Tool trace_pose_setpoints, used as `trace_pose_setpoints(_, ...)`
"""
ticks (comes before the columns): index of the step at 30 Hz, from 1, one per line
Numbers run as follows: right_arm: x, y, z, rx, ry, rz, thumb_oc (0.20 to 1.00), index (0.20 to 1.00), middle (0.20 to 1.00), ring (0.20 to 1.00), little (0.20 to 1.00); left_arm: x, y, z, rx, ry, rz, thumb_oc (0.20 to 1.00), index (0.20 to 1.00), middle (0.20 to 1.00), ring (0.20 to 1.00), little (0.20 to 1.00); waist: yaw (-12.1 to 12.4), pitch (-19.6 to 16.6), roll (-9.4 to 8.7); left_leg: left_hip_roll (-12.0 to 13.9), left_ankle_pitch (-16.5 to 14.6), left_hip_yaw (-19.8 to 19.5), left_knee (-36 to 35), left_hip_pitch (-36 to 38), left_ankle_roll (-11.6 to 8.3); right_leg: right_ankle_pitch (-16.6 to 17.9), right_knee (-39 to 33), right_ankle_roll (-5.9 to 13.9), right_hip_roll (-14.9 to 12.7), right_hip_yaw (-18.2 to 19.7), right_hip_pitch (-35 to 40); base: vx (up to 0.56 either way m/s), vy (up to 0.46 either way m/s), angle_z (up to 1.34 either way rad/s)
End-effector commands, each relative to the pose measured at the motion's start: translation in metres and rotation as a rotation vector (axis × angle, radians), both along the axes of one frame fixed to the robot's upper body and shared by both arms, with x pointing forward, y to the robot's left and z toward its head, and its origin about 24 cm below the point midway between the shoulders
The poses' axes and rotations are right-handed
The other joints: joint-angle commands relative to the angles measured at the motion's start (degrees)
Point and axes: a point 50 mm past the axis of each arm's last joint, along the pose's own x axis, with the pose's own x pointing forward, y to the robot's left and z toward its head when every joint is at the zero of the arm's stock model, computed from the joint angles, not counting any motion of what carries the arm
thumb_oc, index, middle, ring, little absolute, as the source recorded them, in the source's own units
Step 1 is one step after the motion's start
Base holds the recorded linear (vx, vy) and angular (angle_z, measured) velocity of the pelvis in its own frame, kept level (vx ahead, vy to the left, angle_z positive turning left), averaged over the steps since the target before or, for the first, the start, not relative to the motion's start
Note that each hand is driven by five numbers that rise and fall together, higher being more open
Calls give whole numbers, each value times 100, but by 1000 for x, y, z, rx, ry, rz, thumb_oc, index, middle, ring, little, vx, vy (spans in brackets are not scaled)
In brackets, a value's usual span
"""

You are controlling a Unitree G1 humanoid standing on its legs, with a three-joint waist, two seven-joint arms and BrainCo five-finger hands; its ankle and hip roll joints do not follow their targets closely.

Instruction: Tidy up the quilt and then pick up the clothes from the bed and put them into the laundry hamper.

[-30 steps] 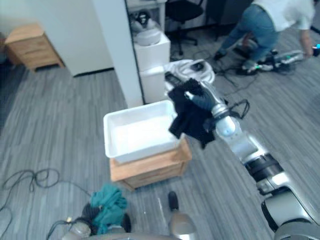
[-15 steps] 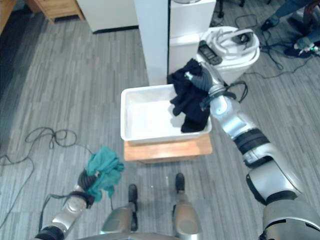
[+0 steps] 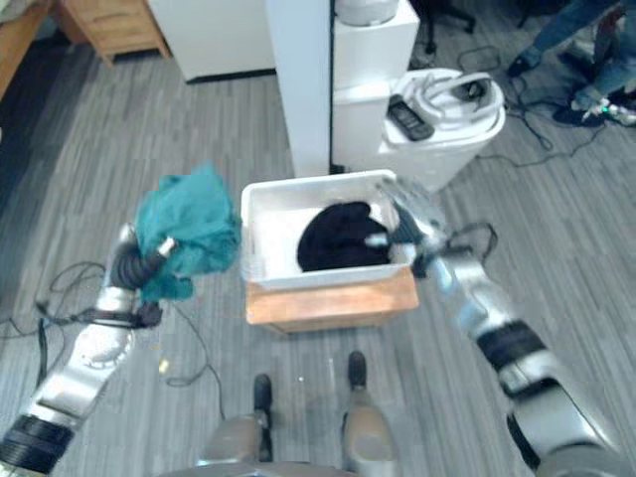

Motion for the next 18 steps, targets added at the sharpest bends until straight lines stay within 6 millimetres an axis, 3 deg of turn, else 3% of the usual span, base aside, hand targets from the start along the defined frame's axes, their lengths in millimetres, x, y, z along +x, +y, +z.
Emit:
trace_pose_setpoints(1, -20, 0, -22, 64, 33, -4, 1000, 1000, 1000, 1000, 1000, 5, -2, 29, -15, -152, -27, 200, 200, 200, 200, 200, -461, -522, -256, 83, -536, 316, 12, 80, -55, -1076, 13, 353, -198, 234, 206, 39, 14, -24)
trace_pose_setpoints(5, -61, -12, -68, 111, 198, -64, 1000, 1000, 1000, 1000, 1000, 21, -3, 42, 84, -208, 29, 200, 200, 200, 200, 200, -748, -520, -276, 113, -577, 451, 12, 148, -80, -1082, 12, 373, -182, 367, 183, 24, 9, -26)
trace_pose_setpoints(6, -62, -13, -68, 112, 197, -67, 1000, 1000, 1000, 1000, 1000, 22, -4, 42, 85, -208, 26, 200, 200, 200, 200, 200, -730, -524, -274, 113, -578, 452, 12, 147, -80, -1082, 12, 373, -182, 368, 182, -29, 21, -20)
trace_pose_setpoints(7, -79, -20, -88, 112, 281, -105, 1000, 1000, 1000, 1000, 1000, 36, -6, 48, 202, -227, 70, 200, 200, 200, 200, 200, -908, -459, -271, 126, -566, 519, 12, 94, -100, -1044, 24, 398, -171, 447, 62, -32, 19, -34)
trace_pose_setpoints(8, -79, -21, -88, 113, 280, -107, 1000, 1000, 1000, 1000, 1000, 37, -7, 48, 205, -229, 69, 200, 200, 200, 200, 200, -889, -463, -273, 126, -565, 522, 12, 86, -100, -1044, 28, 399, -171, 450, 50, -75, 23, -29)
trace_pose_setpoints(9, -88, -25, -98, 109, 320, -129, 1000, 1000, 1000, 1000, 1000, 51, -7, 51, 280, -235, 108, 200, 200, 200, 200, 200, -1016, -401, -286, 128, -551, 579, 12, 17, -113, -1010, 49, 433, -160, 518, -77, -81, 13, -43)
trace_pose_setpoints(10, -97, -31, -107, 103, 357, -154, 1000, 1000, 1000, 1000, 1000, 64, -11, 44, 306, -196, 130, 200, 200, 200, 200, 200, -1125, -364, -296, 137, -549, 628, 12, -68, -120, -999, 74, 459, -142, 563, -205, -99, 2, -29)
trace_pose_setpoints(12, -98, -31, -108, 106, 356, -160, 1000, 1000, 1000, 1000, 1000, 69, -13, 43, 317, -193, 131, 200, 200, 200, 200, 200, -1104, -381, -294, 141, -506, 640, 12, -141, -125, -962, 86, 454, -134, 583, -295, -74, -8, -30)
trace_pose_setpoints(13, -104, -35, -119, 94, 392, -194, 1000, 1000, 1000, 1000, 1000, 85, -20, 30, 368, -121, 147, 200, 200, 200, 200, 200, -1211, -301, -305, 143, -461, 704, 12, -287, -130, -926, 100, 474, -120, 634, -469, -101, -9, -26)
trace_pose_setpoints(17, -107, -38, -137, 113, 453, -268, 1000, 1000, 1000, 1000, 1000, 100, -28, -2, 370, 61, 147, 200, 200, 200, 200, 200, -1255, -256, -300, 137, -385, 772, 12, -494, -136, -872, 111, 479, -79, 722, -679, -63, -23, -25)
trace_pose_setpoints(18, -107, -36, -141, 130, 466, -280, 1000, 1000, 1000, 1000, 1000, 102, -29, -17, 341, 135, 149, 523, 523, 523, 523, 523, -1255, -264, -306, 144, -371, 790, 12, -510, -134, -866, 105, 468, -63, 738, -695, 8, -27, -26)
